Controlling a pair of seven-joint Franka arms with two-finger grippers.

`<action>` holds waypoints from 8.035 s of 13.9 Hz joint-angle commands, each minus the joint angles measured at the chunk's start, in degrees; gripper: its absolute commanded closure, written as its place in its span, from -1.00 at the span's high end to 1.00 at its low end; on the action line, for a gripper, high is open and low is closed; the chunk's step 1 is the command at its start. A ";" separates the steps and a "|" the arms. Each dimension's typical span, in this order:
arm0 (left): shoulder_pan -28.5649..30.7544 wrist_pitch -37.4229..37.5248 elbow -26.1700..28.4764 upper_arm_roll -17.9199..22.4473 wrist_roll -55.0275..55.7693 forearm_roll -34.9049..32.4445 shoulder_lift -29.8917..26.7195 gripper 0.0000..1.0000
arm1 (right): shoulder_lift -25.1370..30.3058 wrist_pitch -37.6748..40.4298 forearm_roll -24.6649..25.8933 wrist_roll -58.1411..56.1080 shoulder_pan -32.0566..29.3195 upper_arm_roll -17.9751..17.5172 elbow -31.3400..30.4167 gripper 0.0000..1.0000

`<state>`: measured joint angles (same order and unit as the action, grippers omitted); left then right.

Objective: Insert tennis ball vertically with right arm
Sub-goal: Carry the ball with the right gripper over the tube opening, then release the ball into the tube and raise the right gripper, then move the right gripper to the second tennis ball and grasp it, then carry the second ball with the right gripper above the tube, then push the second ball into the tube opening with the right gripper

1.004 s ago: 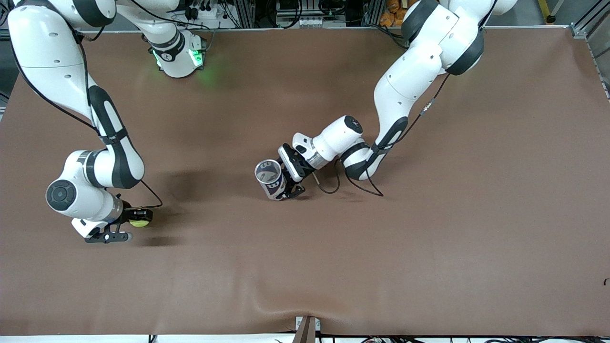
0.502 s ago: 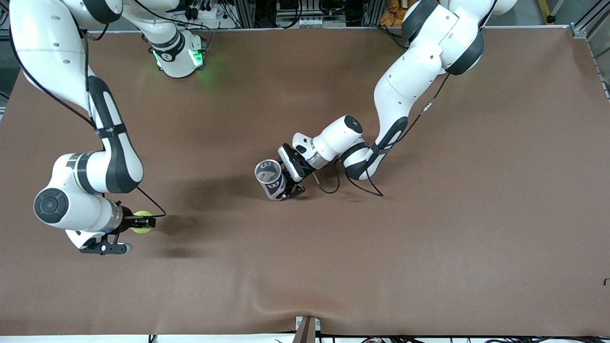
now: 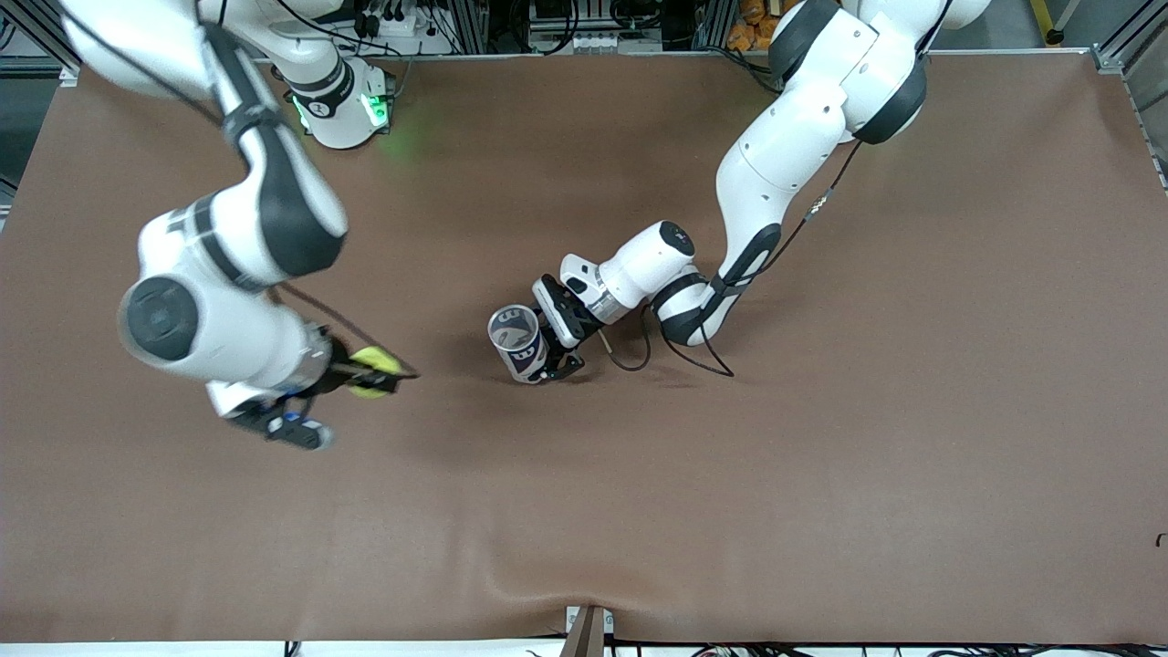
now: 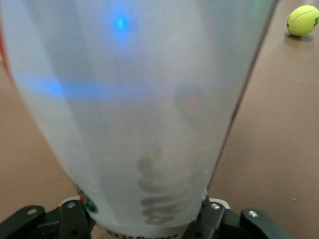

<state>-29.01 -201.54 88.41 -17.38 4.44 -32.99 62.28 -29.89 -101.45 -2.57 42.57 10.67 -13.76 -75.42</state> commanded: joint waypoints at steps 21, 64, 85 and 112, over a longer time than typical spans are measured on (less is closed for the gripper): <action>-0.69 -0.96 0.10 1.21 0.65 -1.63 0.30 0.47 | -4.48 0.02 2.65 18.95 13.15 0.23 3.18 1.00; -0.52 -1.49 0.10 1.21 0.65 -1.72 0.04 1.00 | 11.35 -29.58 17.25 -49.61 -41.17 1.63 -52.10 1.00; -0.26 -1.49 0.01 1.12 0.74 -1.63 -0.05 1.00 | 9.58 9.25 -2.44 -11.70 -15.54 -5.40 -8.17 -1.00; -0.26 -1.49 -0.08 1.12 0.65 -1.72 -0.14 0.78 | -5.80 6.18 5.64 27.91 12.44 -2.94 8.81 -1.00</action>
<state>-29.05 -202.19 88.53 -16.82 4.44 -33.49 62.36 -36.05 -93.91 2.06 70.95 23.22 -16.34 -65.55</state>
